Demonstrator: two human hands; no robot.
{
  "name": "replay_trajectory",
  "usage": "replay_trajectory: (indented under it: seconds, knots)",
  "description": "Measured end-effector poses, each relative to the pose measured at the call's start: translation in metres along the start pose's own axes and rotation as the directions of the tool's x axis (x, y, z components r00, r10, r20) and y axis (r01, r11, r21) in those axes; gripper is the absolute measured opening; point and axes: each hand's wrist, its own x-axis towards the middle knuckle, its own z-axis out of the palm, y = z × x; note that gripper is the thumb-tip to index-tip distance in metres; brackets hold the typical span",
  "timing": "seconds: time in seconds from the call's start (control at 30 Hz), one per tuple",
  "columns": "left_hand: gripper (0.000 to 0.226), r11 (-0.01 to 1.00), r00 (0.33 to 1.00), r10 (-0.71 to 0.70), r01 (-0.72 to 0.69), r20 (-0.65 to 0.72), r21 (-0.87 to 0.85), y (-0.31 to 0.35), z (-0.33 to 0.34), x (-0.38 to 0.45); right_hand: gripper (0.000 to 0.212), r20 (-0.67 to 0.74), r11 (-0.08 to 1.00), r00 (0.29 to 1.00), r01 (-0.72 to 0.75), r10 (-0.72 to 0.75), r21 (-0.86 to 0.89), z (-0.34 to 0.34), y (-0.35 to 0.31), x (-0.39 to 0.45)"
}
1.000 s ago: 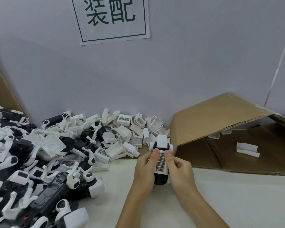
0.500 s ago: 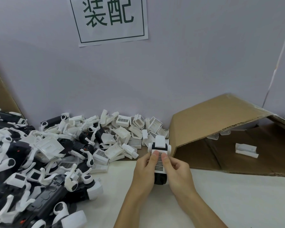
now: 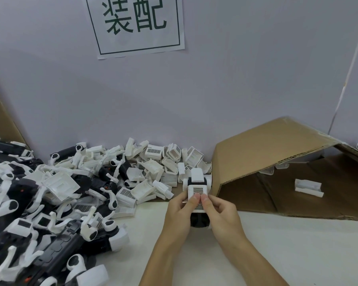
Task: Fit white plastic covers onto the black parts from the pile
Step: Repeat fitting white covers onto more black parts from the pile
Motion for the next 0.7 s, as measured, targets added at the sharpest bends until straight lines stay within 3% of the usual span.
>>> replay_trajectory:
  seconds: [0.17,0.27,0.37,0.53,0.7]
  knots:
    - [0.023,1.0,1.0,-0.016,0.016,-0.002,-0.013,-0.001,0.001,0.001,0.023,-0.06,1.0,0.998,-0.022,0.023,0.016,0.002,0.003,0.002]
    - [0.02,0.991,0.994,-0.072,0.081,0.088,-0.108,0.0,-0.005,0.001,0.026,0.011,0.992,0.998,-0.063,0.062,0.114,-0.002,0.002,0.003]
    - [0.036,0.996,0.986,-0.005,0.02,0.164,-0.091,-0.002,-0.011,0.0,0.024,0.072,0.991,0.997,-0.051,0.042,0.12,-0.007,-0.001,0.002]
    - [0.038,0.998,0.978,0.056,-0.05,0.2,-0.035,-0.002,-0.009,-0.003,0.026,0.027,0.993,0.998,-0.063,0.06,0.096,-0.011,0.0,0.002]
    - [0.045,0.994,0.983,0.014,0.005,0.181,-0.105,-0.002,-0.005,0.0,0.025,0.016,0.971,0.997,-0.074,0.072,0.227,-0.007,0.001,0.004]
